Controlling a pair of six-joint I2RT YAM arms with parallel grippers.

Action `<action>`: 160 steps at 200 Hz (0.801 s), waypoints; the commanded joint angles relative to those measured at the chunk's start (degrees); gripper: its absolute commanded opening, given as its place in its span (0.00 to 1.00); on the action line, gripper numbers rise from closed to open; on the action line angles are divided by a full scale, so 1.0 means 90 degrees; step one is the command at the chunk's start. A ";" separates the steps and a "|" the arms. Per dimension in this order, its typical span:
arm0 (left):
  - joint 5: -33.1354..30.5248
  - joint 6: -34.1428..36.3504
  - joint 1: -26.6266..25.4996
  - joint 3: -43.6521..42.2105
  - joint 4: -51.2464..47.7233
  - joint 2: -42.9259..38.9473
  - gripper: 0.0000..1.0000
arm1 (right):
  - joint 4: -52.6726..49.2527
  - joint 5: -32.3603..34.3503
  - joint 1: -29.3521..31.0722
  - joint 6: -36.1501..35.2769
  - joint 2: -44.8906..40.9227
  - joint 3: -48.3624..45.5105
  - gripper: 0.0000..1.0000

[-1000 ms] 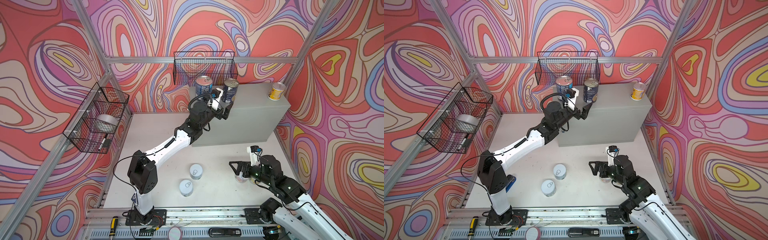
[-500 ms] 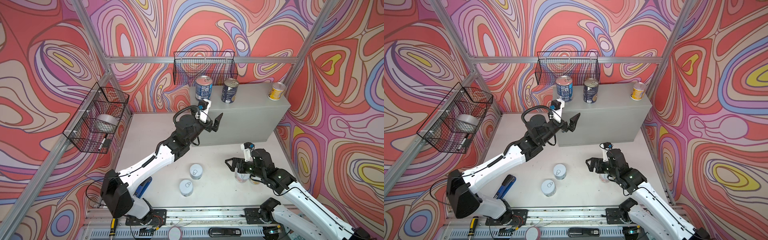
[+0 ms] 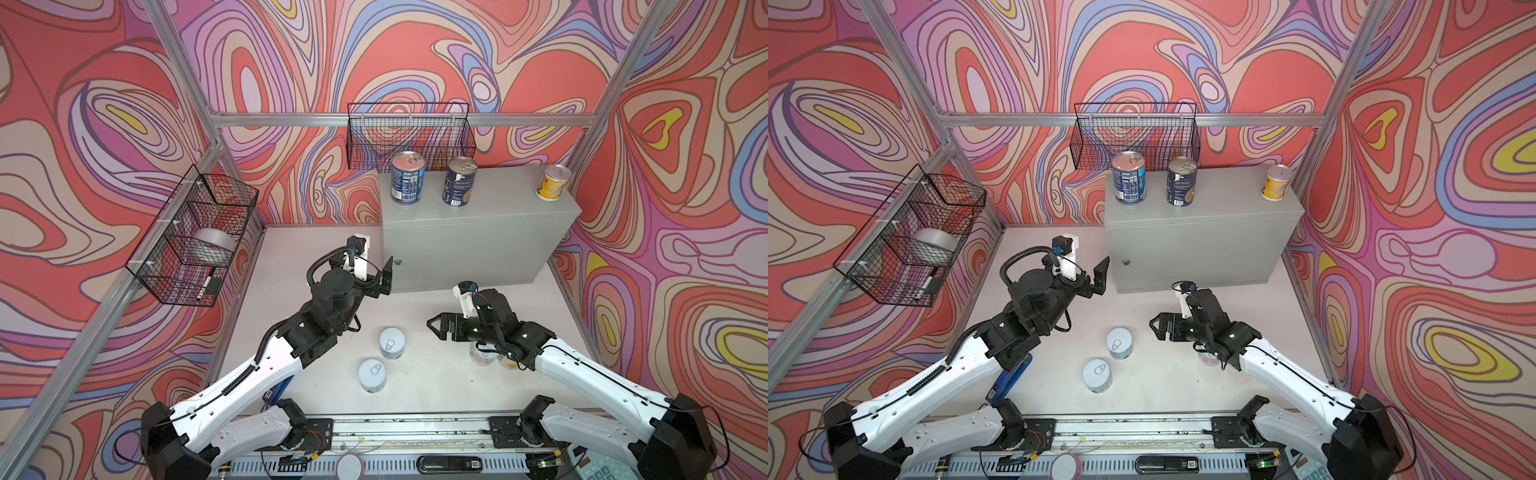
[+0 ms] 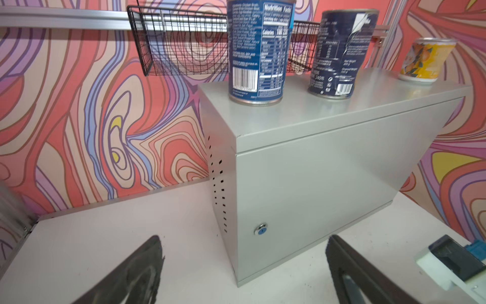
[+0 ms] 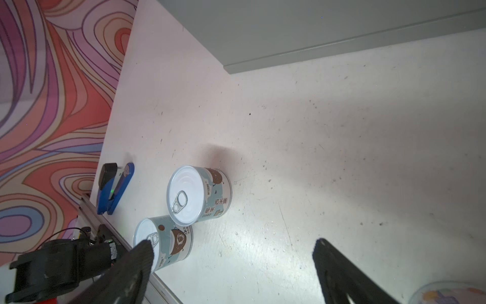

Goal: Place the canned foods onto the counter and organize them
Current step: 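Move the left gripper down toward the table cans while the right gripper approaches them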

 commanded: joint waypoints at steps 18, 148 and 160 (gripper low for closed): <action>-0.0658 -0.0547 0.0009 -0.0400 -0.0963 -0.0445 1.00 | 0.0450 0.0562 0.0796 0.0113 0.0795 0.0589 0.97; -0.1305 -0.0703 0.0009 -0.2195 -0.1036 -0.1827 1.00 | 0.0273 0.1330 0.2130 0.0257 0.2890 0.1653 0.97; -0.1249 -0.0505 0.0009 -0.2433 -0.0727 -0.1819 1.00 | 0.0218 0.1391 0.2153 0.0276 0.3022 0.1738 0.97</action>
